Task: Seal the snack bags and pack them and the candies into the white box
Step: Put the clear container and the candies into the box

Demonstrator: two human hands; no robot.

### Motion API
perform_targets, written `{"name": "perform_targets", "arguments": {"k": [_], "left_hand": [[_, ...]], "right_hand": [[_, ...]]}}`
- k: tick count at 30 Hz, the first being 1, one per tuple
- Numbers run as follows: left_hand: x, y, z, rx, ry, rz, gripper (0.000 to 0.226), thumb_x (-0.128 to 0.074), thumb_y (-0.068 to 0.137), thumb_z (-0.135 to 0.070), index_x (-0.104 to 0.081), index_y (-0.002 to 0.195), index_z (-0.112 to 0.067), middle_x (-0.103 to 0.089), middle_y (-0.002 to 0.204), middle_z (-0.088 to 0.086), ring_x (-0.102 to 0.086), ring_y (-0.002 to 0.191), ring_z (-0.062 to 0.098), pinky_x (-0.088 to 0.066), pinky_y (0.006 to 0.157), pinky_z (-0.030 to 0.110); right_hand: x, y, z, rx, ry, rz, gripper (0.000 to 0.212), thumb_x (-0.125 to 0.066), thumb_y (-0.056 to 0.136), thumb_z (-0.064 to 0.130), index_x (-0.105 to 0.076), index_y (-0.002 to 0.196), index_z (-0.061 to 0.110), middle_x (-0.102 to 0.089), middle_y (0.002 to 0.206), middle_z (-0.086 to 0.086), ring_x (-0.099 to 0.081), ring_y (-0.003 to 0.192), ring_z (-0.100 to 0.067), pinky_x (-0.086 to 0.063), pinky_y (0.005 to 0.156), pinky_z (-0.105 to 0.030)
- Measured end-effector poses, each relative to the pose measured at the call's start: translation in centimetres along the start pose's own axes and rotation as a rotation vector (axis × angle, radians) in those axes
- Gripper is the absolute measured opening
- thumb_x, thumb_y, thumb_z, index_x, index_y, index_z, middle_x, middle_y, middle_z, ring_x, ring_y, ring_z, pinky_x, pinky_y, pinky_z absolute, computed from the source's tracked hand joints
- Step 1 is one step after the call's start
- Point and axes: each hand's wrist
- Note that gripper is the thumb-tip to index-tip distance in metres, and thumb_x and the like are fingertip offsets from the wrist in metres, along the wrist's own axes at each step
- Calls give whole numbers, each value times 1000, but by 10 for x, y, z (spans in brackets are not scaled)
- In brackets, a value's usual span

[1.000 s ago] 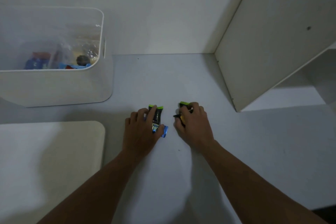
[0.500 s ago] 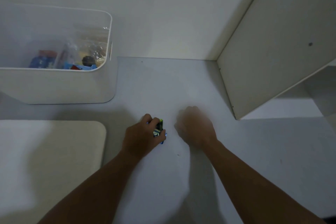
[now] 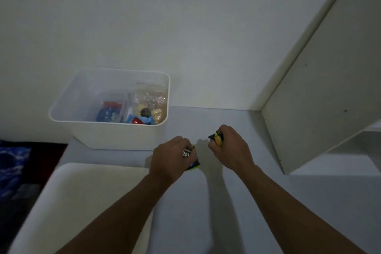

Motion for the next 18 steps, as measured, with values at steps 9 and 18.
{"name": "perform_targets", "arguments": {"k": [9,18], "left_hand": [[157,84,61,170,24,-210,15,-70,78,-38,-68,78,-23,-69,83,-5,-64,77,18,-49,68,32],[178,114,130,295,-33,-237,15,-70,82,-38,-71,81,-24,-68,83,-8,-56,73,9,-38,67,24]], "right_hand": [[12,70,158,186,34,4,26,-59,84,39,-45,87,18,-53,88,0,-53,75,-22,-37,61,-33],[-52,105,202,209,-67,187,52,-62,83,59,-54,112,17,-55,116,-6,-57,102,-27,-50,81,-38]]}}
Point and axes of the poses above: each hand's wrist, its own y-axis towards the middle knuckle, its own x-axis out of the back of the hand, z = x × y
